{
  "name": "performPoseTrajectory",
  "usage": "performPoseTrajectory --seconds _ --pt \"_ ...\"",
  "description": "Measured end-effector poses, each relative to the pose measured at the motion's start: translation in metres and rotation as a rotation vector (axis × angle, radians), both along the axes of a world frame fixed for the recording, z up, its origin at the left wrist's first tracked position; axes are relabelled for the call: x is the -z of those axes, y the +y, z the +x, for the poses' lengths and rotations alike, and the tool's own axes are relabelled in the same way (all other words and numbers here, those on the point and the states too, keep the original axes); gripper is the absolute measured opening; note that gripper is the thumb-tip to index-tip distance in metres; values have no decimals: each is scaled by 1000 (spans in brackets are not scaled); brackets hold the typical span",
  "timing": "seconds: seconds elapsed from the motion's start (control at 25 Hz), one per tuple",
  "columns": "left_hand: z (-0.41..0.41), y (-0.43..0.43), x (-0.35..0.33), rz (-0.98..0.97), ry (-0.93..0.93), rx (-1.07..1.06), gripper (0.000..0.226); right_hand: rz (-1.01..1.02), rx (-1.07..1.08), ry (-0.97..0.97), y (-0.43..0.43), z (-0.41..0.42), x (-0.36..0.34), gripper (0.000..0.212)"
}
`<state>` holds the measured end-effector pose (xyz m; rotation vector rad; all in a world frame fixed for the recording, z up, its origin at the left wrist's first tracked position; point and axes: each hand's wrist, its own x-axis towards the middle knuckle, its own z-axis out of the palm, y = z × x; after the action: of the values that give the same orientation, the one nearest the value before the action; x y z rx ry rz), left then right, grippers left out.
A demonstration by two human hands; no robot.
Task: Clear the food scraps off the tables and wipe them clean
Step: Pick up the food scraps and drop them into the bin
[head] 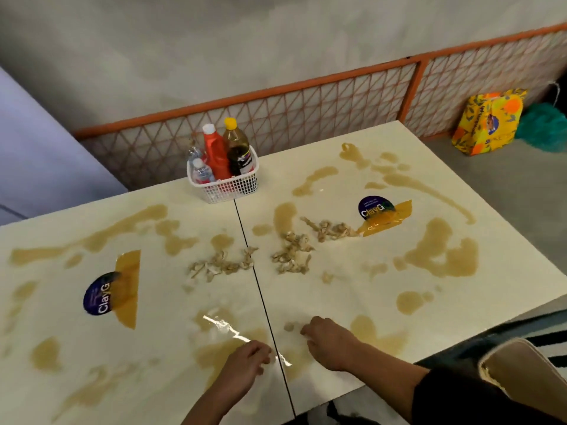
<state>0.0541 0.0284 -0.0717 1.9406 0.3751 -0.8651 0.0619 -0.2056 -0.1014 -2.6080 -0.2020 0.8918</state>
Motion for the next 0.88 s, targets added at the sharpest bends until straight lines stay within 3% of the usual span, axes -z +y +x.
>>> performPoseTrajectory --seconds 0.28,0.52,0.68,0.8,0.88 --pt "22 68 11 -53 15 -109 20 -106 139 14 53 42 13 37" --pt "61 107 13 -43 -42 -118 19 -182 153 13 74 49 23 18" --pt "121 133 20 142 -240 -49 14 -122 284 20 78 46 20 9" --pt "178 141 23 325 -462 -62 10 -67 378 24 79 41 17 18" --pt "210 146 35 407 -569 8 24 -16 444 29 80 37 11 10"
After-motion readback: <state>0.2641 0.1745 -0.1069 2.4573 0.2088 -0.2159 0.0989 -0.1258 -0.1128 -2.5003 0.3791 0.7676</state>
